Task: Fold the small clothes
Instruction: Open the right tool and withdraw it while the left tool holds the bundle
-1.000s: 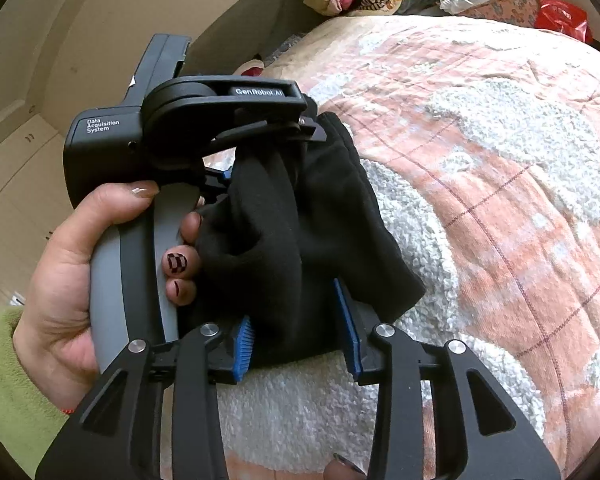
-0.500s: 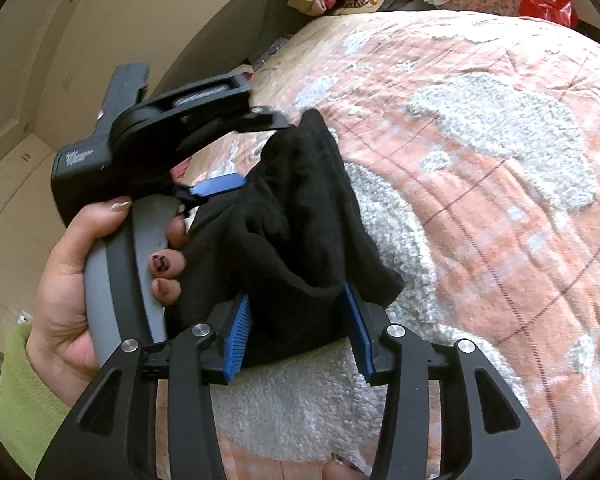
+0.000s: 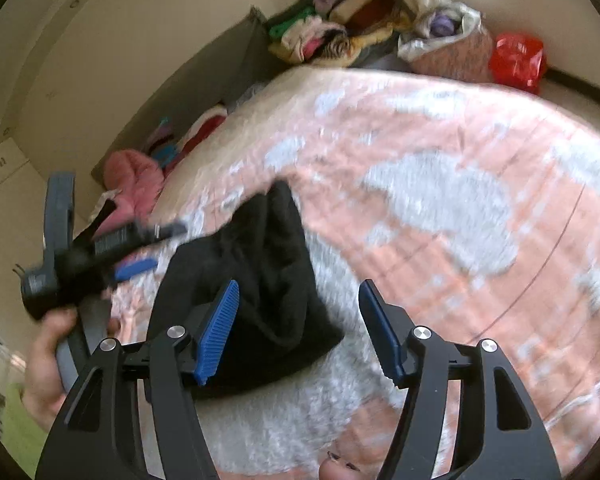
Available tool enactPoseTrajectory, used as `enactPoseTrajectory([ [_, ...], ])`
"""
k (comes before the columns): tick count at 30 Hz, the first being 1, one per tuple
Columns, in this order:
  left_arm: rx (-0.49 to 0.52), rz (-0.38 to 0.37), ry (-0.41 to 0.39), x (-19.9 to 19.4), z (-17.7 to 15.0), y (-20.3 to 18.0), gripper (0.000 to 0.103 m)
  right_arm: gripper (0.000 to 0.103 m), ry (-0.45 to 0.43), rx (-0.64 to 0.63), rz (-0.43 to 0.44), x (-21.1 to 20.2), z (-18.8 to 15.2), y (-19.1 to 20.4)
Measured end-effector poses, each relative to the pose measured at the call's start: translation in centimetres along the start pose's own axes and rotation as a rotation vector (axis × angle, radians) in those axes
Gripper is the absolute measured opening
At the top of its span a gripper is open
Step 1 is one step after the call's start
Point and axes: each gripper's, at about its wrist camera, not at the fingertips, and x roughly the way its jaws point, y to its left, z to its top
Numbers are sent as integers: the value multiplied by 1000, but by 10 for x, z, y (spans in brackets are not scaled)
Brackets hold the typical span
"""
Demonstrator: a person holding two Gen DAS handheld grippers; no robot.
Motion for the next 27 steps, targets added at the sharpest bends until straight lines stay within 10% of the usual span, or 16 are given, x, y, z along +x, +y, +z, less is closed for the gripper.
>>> enactPoseTrajectory([
  [9,24,46,-61,-18,-40,27,89,58,73,-184,81,30,49,47],
  [22,44,30,-59,-2,-69,29,92,44,344,-387,-47,158,56,66],
  [27,61,40,-78,-5,-71,24,92,8,302,-415,-22,160,55,67],
])
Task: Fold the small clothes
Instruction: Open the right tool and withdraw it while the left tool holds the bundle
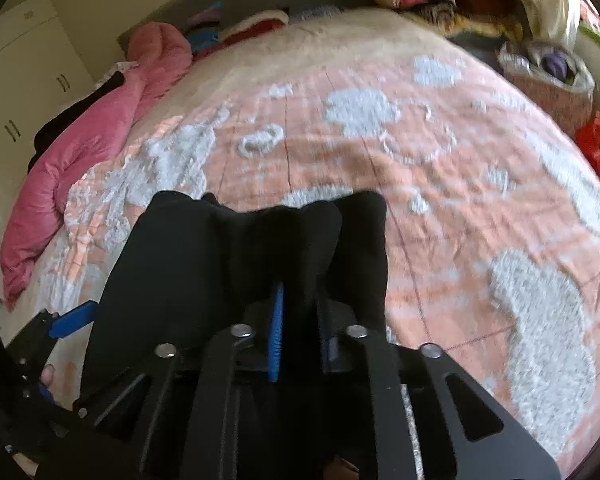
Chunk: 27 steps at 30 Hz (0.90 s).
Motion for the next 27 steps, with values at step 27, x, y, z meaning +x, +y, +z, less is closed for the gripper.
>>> enactPoseTrajectory([
  [27,23,-38,38,-1,-6,-25,92,22,-147,-126,-240,-15,-13,-13],
])
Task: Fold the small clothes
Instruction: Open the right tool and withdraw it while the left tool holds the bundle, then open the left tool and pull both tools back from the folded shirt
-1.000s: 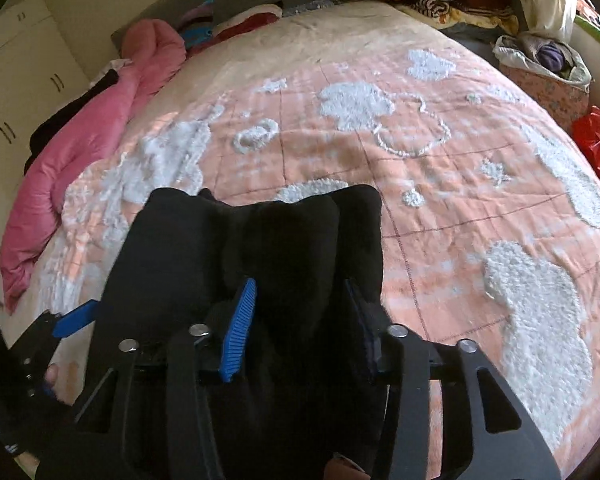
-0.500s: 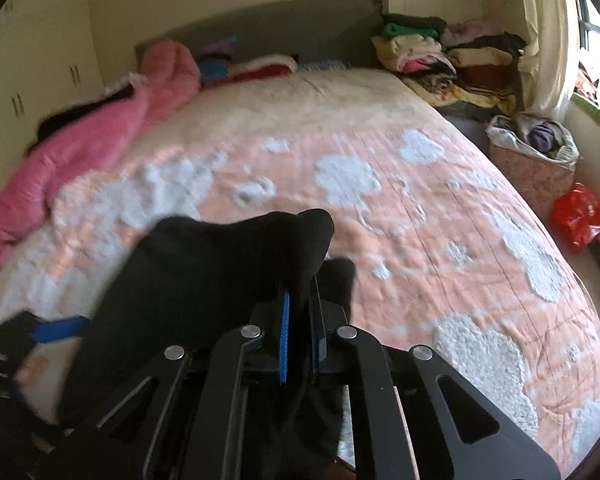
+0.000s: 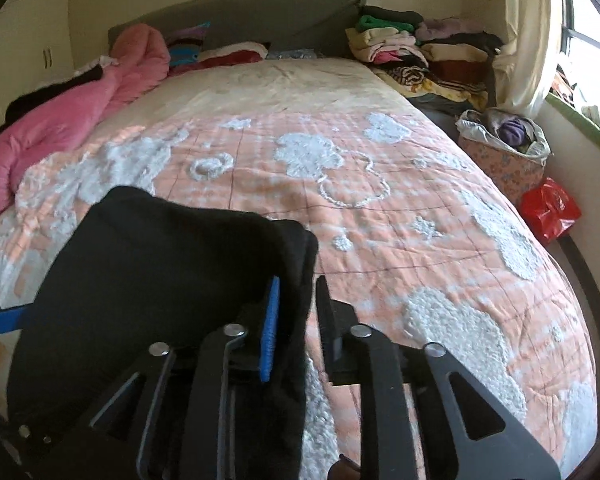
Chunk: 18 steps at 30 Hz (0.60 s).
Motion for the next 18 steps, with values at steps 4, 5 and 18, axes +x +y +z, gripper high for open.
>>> enactPoseTrajectory([
  [4,-9,0,-1,-1,-2,1,92,32,-10,18,4,-14,-4,-6],
  [5,-10,0,-1,-1,-2,1,92,37,-11,25,10,-17,-5,-6],
  [18,-22,-12,-13,-15,-12,3,92,43,-51,132,190,-82,-31,-14],
])
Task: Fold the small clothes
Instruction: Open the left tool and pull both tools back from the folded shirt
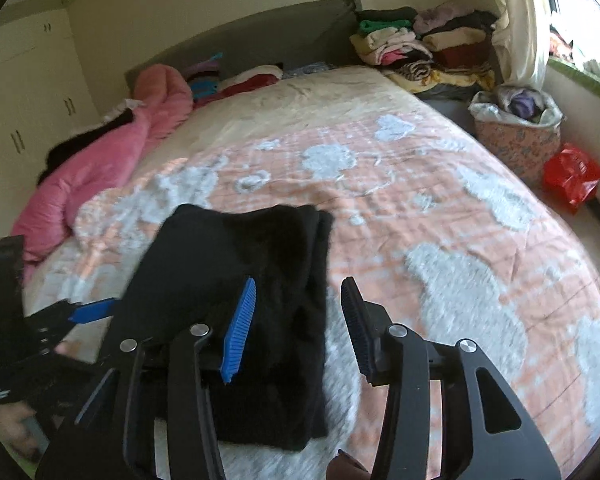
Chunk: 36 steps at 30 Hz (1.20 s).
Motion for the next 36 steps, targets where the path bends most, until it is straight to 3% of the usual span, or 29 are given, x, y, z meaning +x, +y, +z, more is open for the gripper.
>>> enactPoseTrajectory([
  [7,-43,-31,-11,-7,-10,4,92,43,95,107,145,3,-21,-6],
  [8,-52,-36,-11,-8,-11,5,92,38,117,114,153,7,-24,-6],
  [10,-57,-50,-12,-10,-12,5,92,16,136,119,157,11,-27,-6],
  [14,-54,-64,-12,-14,-15,3,92,15,92,86,107,-1,-30,0],
  [16,-56,-72,-8,-14,-16,2,92,15,80,43,27,-2,-35,8],
  [18,-58,-78,-2,-15,-18,1,92,26,75,-25,-59,1,-41,17],
  [20,-53,-78,1,-17,-19,-1,92,46,76,-31,-105,-1,-47,20],
  [22,-47,-81,0,-20,-20,-2,92,47,63,-12,-99,-6,-51,15],
  [25,-41,-84,-4,-24,-21,-3,92,58,26,8,-117,-19,-55,12],
  [28,-39,-89,-7,-28,-21,-4,92,78,-8,-1,-145,-32,-57,13],
  [36,-38,-91,-27,-40,-19,-5,93,93,-81,11,-182,-59,-62,15],
])
